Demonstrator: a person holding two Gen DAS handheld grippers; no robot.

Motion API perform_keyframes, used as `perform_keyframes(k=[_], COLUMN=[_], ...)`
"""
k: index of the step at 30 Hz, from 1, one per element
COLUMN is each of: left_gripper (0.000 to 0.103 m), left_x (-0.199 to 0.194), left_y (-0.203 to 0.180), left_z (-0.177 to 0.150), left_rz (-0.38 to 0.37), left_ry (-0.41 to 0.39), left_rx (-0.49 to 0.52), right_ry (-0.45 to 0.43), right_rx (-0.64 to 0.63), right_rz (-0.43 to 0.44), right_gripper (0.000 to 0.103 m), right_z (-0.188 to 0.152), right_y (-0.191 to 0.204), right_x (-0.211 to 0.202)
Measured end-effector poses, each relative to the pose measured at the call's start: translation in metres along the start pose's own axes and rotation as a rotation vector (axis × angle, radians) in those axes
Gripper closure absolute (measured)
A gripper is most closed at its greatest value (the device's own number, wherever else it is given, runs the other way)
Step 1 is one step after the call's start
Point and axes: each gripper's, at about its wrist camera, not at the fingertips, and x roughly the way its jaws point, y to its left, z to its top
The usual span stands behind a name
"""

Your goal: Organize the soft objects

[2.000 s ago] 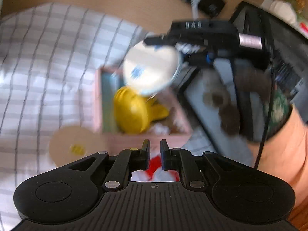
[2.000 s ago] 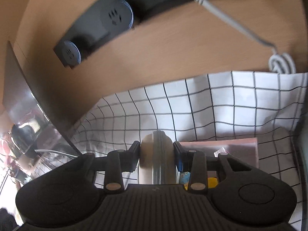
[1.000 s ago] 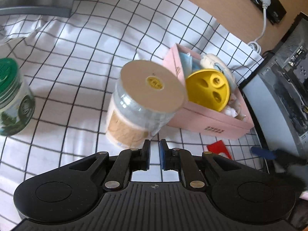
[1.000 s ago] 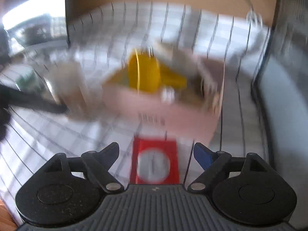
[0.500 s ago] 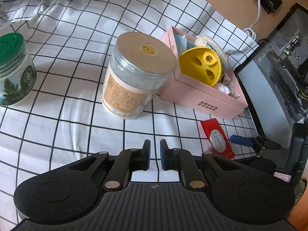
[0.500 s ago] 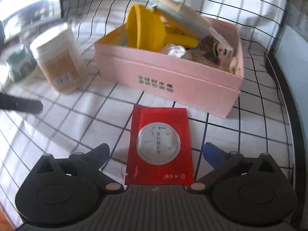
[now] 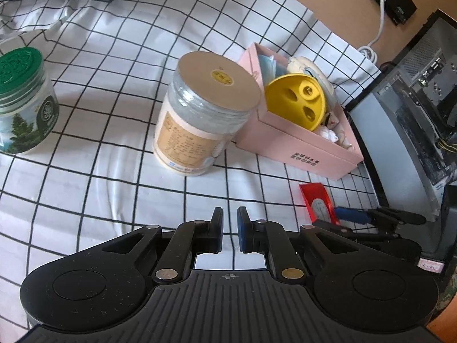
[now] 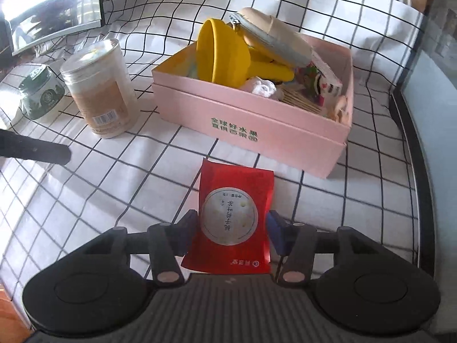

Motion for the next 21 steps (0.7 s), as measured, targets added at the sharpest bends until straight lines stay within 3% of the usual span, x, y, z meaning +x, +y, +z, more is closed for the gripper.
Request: perform_keyframes(k=[5, 8, 13, 17, 21], left_gripper=[0.092, 0.092, 0.092, 0.092, 0.092], left_x=[0.002, 0.002, -0.002, -0.012, -0.023], left_y=[-0.003, -0.005, -0.004, 0.004, 0.018], left_z=[0.002, 0.002, 0.005, 0.004, 0.0], left_rz=[-0.024, -0.035, -0.036, -0.034, -0.016], left_ry=[0.004, 0.004, -0.005, -0.034, -0.047], left_rx=[0.009, 0.014, 0.022, 0.006, -0.02], right_ry=[-0.041, -0.136, -0.309, -0.321, -0.212], right_rx=[0.025, 0.003, 0.018, 0.106, 0.209], right_rz=[0.003, -0.011, -0.087, -0.076, -0.011], right_gripper=[0.051, 0.051, 0.049, 0.049, 0.049], right_z=[-0.002, 0.012, 0.065, 0.11, 0.139], right_y=[-0.005, -0.003, -0.014, -0.036, -0.056], right_x=[-0.038, -0.073, -0.117, -0.102, -0.044])
